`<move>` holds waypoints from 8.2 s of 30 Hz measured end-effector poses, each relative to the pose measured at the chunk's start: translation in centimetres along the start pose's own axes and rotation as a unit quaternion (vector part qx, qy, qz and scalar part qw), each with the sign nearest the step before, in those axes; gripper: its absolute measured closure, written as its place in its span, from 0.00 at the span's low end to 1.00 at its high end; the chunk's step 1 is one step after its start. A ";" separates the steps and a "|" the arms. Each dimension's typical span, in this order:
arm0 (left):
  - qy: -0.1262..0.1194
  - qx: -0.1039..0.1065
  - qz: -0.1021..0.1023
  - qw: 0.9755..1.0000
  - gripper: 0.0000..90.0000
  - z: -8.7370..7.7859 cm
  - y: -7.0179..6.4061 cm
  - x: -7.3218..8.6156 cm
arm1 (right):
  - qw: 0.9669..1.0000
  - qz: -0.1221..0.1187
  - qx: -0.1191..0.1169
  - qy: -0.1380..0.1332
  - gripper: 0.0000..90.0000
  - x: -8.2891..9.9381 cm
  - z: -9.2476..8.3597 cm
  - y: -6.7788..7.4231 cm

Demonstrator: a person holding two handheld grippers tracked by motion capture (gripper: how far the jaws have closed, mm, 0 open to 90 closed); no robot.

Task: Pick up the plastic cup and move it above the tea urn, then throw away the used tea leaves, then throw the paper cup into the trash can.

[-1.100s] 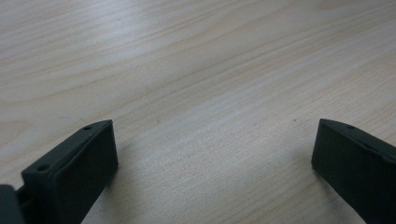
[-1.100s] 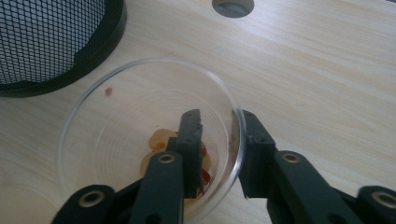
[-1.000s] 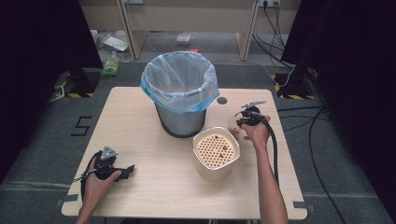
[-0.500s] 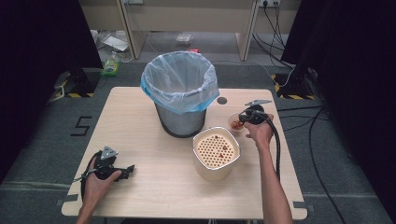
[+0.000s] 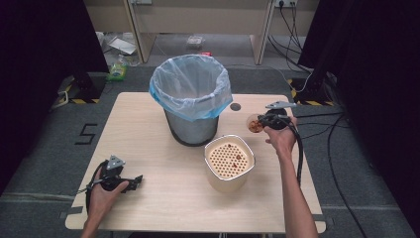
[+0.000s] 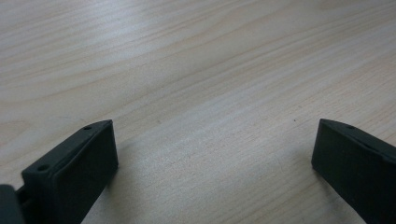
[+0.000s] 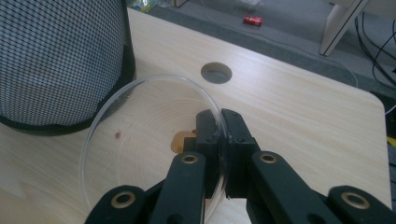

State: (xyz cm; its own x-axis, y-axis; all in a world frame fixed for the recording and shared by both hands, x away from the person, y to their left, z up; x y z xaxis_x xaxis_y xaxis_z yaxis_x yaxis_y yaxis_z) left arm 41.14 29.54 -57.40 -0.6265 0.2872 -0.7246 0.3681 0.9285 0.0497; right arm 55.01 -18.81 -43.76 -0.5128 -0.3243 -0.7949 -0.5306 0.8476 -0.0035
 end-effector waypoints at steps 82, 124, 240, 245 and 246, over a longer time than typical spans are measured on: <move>-0.001 -0.001 0.000 1.000 0.00 0.0 0.0 0.0 | 0.786 -0.530 0.243 -0.207 0.98 -0.7 -8.3 15.6; -0.001 -0.001 0.000 1.000 0.00 0.0 0.0 0.0 | 0.921 -0.308 0.131 -0.199 0.98 -1.2 -8.6 11.9; -0.001 0.000 0.001 1.000 0.00 -0.1 -0.1 0.1 | 0.992 -0.053 0.017 -0.113 0.48 -4.5 -8.9 2.9; -0.001 -0.001 0.001 1.000 0.00 -0.1 -0.1 0.1 | 0.993 -0.046 0.025 -0.108 0.47 -1.1 -9.0 2.8; -0.001 -0.001 0.001 1.000 0.00 -0.1 -0.1 0.1 | 0.993 -0.046 0.025 -0.108 0.47 -1.1 -9.0 2.8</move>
State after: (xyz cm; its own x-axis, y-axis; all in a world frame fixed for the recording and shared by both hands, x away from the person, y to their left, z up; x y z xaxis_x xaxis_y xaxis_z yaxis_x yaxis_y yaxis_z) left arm 41.00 29.48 -57.38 -0.6246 0.2877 -0.7261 0.3678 0.9285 0.0514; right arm 48.00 -19.92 -37.40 -0.3037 -0.3085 -0.9014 -0.5322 0.8397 -0.1081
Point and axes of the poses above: each handheld gripper's, and its own axes: z roughly forward along the jaws, x roughly out of its underside, y roughly to its left, the point moved 7 cm from there along z, roughly forward along the jaws, and after that the axes turned 6 degrees about -x, right-handed, at the moved point
